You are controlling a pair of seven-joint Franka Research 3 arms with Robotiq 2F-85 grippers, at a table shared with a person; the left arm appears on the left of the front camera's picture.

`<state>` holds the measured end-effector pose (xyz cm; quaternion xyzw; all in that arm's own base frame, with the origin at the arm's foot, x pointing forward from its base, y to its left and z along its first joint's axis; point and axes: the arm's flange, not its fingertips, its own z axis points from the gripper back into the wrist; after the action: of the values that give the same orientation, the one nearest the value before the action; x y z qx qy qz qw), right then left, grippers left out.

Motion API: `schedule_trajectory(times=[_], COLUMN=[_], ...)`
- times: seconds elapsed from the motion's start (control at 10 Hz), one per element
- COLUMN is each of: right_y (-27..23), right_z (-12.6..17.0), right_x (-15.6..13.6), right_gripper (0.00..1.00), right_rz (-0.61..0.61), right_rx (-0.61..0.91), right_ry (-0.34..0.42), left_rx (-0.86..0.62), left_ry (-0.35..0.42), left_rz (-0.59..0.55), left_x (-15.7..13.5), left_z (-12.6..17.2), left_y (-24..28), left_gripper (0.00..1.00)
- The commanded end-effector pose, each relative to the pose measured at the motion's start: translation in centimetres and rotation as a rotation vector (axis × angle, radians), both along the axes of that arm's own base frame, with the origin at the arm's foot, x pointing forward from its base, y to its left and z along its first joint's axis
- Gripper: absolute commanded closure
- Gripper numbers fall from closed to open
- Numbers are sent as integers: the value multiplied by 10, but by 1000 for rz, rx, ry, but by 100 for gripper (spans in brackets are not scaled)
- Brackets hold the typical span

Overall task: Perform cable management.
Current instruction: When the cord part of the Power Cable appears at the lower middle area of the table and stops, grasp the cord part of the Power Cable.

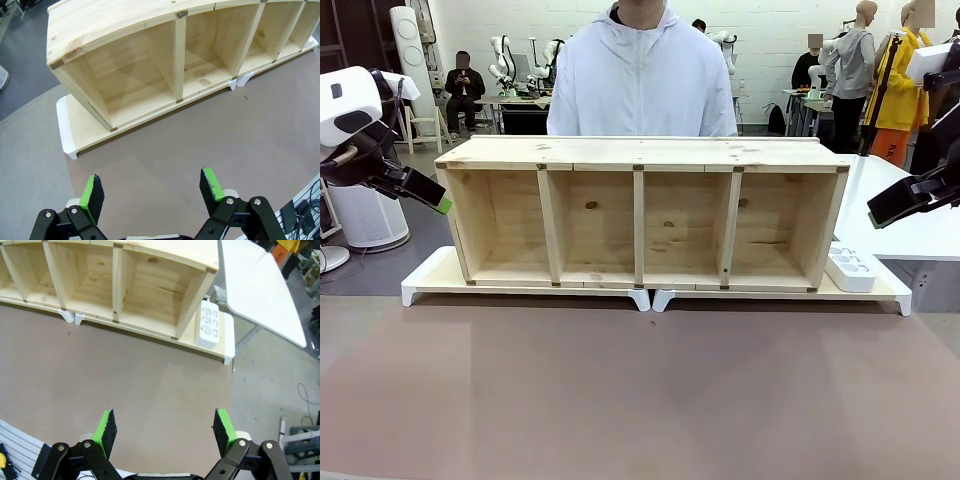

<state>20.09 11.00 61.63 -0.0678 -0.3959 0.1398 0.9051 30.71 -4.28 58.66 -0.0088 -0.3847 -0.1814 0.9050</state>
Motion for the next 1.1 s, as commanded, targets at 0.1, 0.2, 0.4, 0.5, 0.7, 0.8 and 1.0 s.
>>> schedule_trajectory(times=[0.1, 0.2, 0.4, 0.5, 0.7, 0.8, 1.0], right_y=[0, 0, 0, 0, 0, 0, 0], right_z=[-1, -1, -1, -1, -1, -1, -1], right_x=[3, 3, 3, 3, 3, 3, 3], right_gripper=[0, 0, 0, 0, 0, 0, 0], right_rz=[-4, -4, -4, -4, -4, -4, -4], right_rx=[0, 0, 0, 0, 0, 0, 0], right_ry=[1, 1, 1, 1, 1, 1, 1], left_rx=[-12, -12, -12, -12, -12, -12, -12], left_ry=[-7, -7, -7, -7, -7, -7, -7], left_rz=[9, 9, 9, 9, 9, 9, 9], left_x=[3, 3, 3, 3, 3, 3, 3], left_z=[-1, -1, -1, -1, -1, -1, -1], left_y=[-1, -1, -1, -1, -1, -1, -1], left_gripper=[0, 0, 0, 0, 0, 0, 0])
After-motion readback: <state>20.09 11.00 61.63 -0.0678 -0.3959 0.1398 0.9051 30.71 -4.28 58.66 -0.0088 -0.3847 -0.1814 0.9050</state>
